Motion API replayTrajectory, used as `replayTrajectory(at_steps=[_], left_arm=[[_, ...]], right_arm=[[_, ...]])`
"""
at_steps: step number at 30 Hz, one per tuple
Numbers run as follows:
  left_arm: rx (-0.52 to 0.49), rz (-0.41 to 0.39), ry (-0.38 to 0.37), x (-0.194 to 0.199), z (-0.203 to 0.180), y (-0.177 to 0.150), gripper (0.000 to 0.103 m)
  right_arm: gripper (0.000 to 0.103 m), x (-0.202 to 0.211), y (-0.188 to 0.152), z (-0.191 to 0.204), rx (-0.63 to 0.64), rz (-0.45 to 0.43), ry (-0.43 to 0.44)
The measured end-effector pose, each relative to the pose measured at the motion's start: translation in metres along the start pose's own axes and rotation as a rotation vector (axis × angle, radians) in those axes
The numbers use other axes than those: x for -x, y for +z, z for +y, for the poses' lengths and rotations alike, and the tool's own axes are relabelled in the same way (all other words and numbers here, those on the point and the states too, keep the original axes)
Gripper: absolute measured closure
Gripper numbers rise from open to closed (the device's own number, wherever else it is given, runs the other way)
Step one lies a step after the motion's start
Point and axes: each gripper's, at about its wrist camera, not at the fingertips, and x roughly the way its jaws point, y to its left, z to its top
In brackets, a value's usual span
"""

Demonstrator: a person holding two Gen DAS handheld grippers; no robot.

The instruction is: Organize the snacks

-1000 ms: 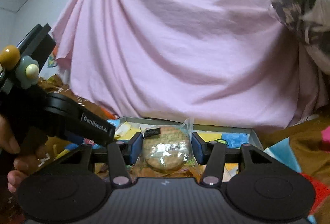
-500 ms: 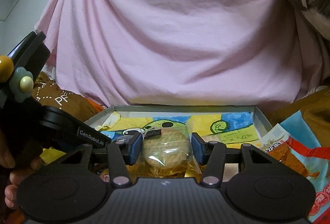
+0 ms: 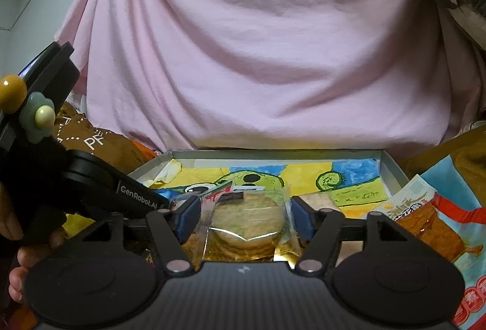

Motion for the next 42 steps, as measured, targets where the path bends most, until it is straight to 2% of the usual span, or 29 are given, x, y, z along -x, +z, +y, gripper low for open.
replayTrajectory(at_steps=[5,10,13,23,28,34,42], left_arm=[[0.065,-0.014,-0.021,0.004,0.009,-0.002,0.017],[0.051,-0.064,-0.018,0.012,0.01,-0.005,0.005],[0.047,-0.094,-0.012,0.017,0.011,-0.007,0.002],[0.095,-0.144,-0.004,0.036,0.018,-0.013,0.001],[0.124,-0.163,-0.004,0.051,0.025,-0.019,0.001],[0.168,-0.207,-0.022,0.082,0.035,-0.019,0.001],[0.152,-0.268,-0.022,0.133,0.042,-0.026,0.001]], right_arm=[[0.024,0.001,0.0,0.001,0.001,-0.01,-0.006],[0.019,0.001,-0.001,0.002,0.004,-0.01,-0.007],[0.016,0.001,-0.001,0.002,0.004,-0.009,-0.01],[0.005,0.013,0.009,0.008,0.023,-0.035,-0.032],[0.003,0.027,0.02,0.013,0.023,-0.032,-0.046],[0.0,0.049,0.036,0.02,0.026,-0.033,-0.084],[0.0,0.088,0.062,0.031,0.014,-0.053,-0.11]])
